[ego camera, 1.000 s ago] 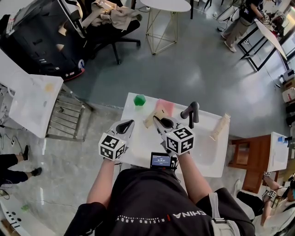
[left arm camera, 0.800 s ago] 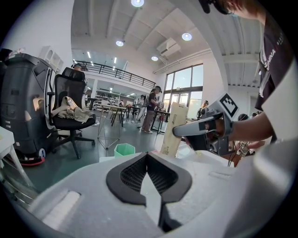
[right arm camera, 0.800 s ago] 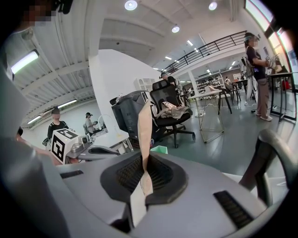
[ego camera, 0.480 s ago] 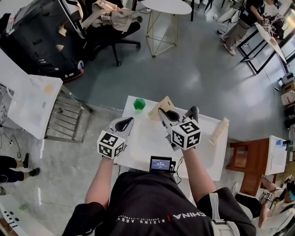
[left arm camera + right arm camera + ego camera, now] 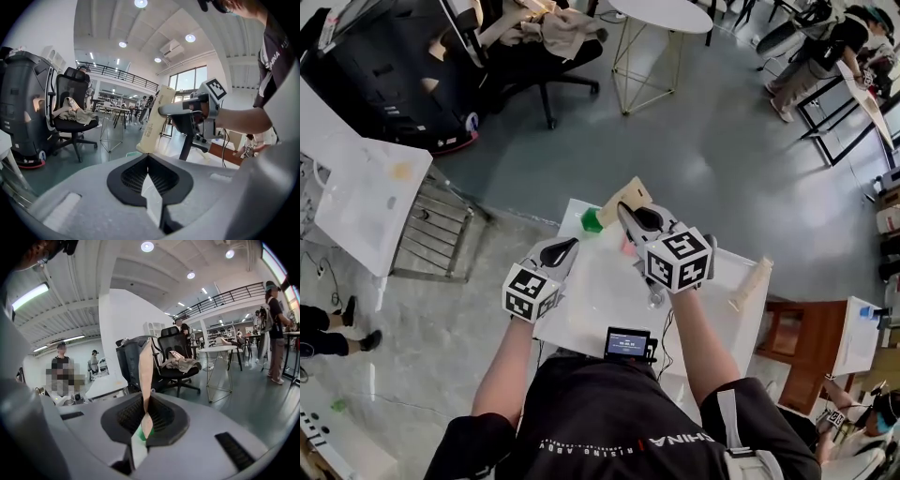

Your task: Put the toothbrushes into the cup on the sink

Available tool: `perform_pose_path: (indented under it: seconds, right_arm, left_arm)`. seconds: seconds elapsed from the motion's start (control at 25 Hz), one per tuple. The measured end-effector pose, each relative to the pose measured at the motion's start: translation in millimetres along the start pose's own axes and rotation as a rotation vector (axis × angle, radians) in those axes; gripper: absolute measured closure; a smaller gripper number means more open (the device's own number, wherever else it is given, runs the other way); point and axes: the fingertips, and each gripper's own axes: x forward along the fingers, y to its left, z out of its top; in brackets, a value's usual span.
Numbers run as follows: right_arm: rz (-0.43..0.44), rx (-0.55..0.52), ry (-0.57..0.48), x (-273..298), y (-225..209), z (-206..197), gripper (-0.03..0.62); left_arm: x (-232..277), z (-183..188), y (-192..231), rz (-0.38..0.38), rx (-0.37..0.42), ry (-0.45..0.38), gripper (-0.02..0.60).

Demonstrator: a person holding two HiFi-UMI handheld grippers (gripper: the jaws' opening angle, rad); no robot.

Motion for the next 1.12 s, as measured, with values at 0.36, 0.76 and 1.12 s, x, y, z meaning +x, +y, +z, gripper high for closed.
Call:
perform_pose_path:
  seconds: [0.36, 0.76, 1.12]
  right_arm:
    - [0.023, 0.025, 0.065, 37.8, -2.9, -27.4, 0.572]
    - [0.013, 0.059, 0.138, 64.8, -3.4, -69.3, 0.571]
    - [0.006, 0.097, 0.164, 75.0, -3.3, -90.1, 0.559]
  left_arm:
    - [-0.7, -21.8, 16.9, 0.028, -0.043, 0.035, 0.571]
    - [-3.4, -38.2, 22.8, 0.047, -0.07, 0.064, 0.571]
    - [-11.8, -43.7, 23.1, 0.068, -0.08, 0.069, 0.571]
